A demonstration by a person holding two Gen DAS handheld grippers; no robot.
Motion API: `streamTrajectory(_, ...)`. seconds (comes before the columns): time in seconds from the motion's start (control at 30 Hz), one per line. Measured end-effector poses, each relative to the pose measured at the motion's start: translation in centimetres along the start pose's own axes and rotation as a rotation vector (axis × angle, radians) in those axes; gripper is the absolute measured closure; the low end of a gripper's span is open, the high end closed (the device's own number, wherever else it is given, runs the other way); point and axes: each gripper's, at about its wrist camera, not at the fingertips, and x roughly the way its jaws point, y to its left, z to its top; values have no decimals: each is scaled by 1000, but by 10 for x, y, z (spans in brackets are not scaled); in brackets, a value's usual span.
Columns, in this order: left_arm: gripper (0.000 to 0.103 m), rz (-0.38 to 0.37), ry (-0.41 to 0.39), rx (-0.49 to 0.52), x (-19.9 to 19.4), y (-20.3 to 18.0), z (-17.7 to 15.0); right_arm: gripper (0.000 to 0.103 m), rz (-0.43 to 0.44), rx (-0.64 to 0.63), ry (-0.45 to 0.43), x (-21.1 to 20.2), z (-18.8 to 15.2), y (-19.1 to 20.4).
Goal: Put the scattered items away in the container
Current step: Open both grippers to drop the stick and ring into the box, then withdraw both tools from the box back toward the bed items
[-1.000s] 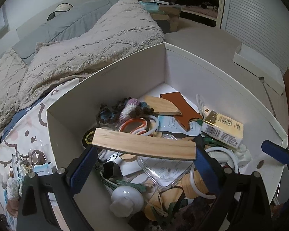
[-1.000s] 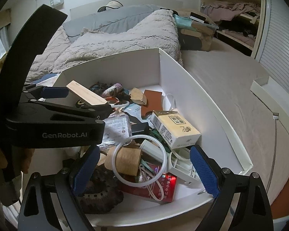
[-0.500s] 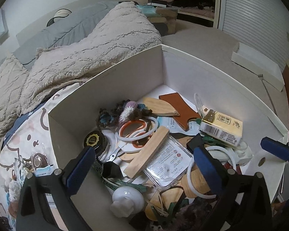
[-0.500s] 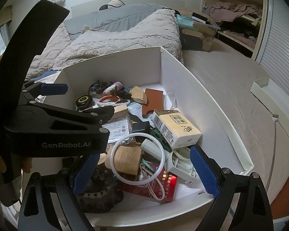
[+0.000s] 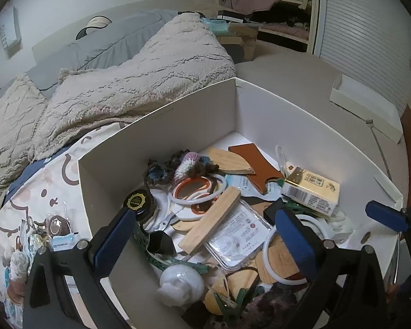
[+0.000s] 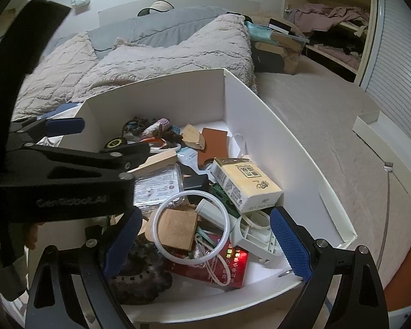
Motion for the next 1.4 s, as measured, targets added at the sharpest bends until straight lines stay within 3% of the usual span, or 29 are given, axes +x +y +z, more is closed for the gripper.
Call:
streamTrajectory(0.1, 0, 0, -12, -2, -6, 1, -2, 6, -21, 3, -14, -2, 1, -1)
streamTrajectory(0.13, 0, 3, -19, -3, -8, 2, -3, 0, -31, 5, -20, -3, 1, -2)
streamTrajectory(0.77, 0, 27, -90, -80, -47, 40, -29, 0, -96, 46, -85, -9, 8, -7)
streamTrajectory(1.4, 0, 154, -188, -169, -107, 119, -67, 0, -64, 54, -157, -23, 14, 11)
